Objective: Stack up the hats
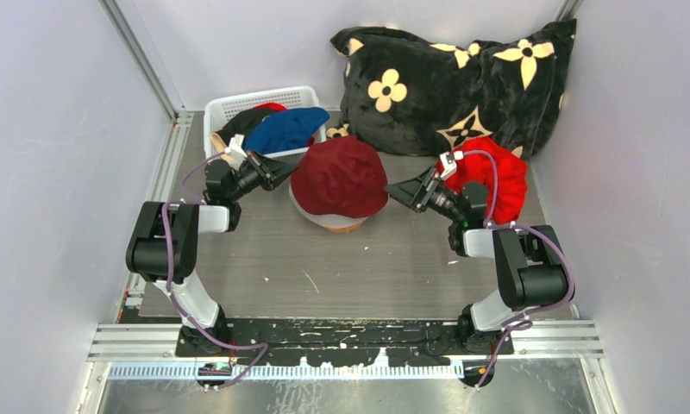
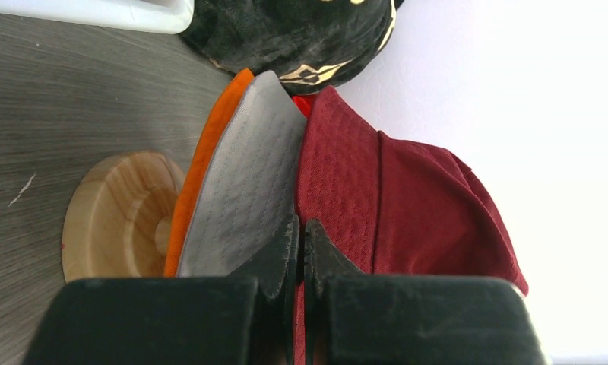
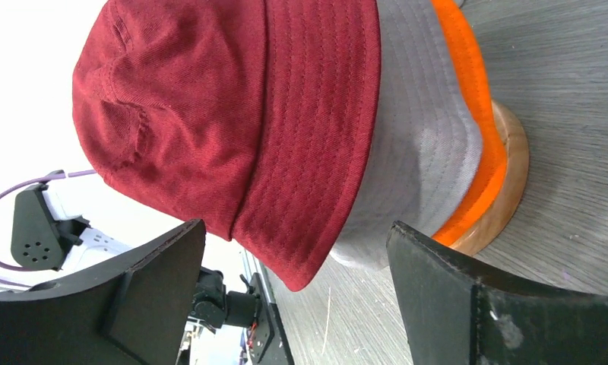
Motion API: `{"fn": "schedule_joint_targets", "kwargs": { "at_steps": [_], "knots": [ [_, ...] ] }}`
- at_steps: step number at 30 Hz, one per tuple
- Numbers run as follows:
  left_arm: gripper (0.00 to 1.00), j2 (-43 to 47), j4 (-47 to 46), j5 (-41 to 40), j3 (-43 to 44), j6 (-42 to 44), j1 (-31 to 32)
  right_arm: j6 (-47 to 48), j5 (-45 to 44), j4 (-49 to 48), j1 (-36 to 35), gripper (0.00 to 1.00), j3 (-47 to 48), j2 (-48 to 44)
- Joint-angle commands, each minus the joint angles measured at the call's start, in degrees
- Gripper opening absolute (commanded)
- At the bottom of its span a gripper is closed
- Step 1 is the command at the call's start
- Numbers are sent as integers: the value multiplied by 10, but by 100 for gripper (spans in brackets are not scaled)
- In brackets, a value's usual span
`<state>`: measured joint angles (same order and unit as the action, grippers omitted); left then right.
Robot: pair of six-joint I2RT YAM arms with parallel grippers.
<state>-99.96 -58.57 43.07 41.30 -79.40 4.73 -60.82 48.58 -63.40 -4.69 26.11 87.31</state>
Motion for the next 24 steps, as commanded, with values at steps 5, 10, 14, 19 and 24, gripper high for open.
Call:
{"fn": "schedule_joint_targets", "kwargs": {
  "at_steps": [5, 10, 14, 19, 24],
  "knots": [
    [0, -2, 11, -12, 5, 33, -4, -58, 31, -130, -4, 88, 40, 58],
    [0, 4, 23, -19, 2, 44, -6, -113, 43, -209, -15, 78, 62, 115],
    [0, 4, 26, -21, 3, 45, -9, -157, 49, -264, -27, 70, 84, 156],
    [0, 3, 28, -25, 3, 46, -9, -212, 48, -334, -33, 43, 102, 201],
    [0, 2, 25, -39, -3, 46, -10, -203, 27, -335, -32, 1, 96, 215]
  ]
}}
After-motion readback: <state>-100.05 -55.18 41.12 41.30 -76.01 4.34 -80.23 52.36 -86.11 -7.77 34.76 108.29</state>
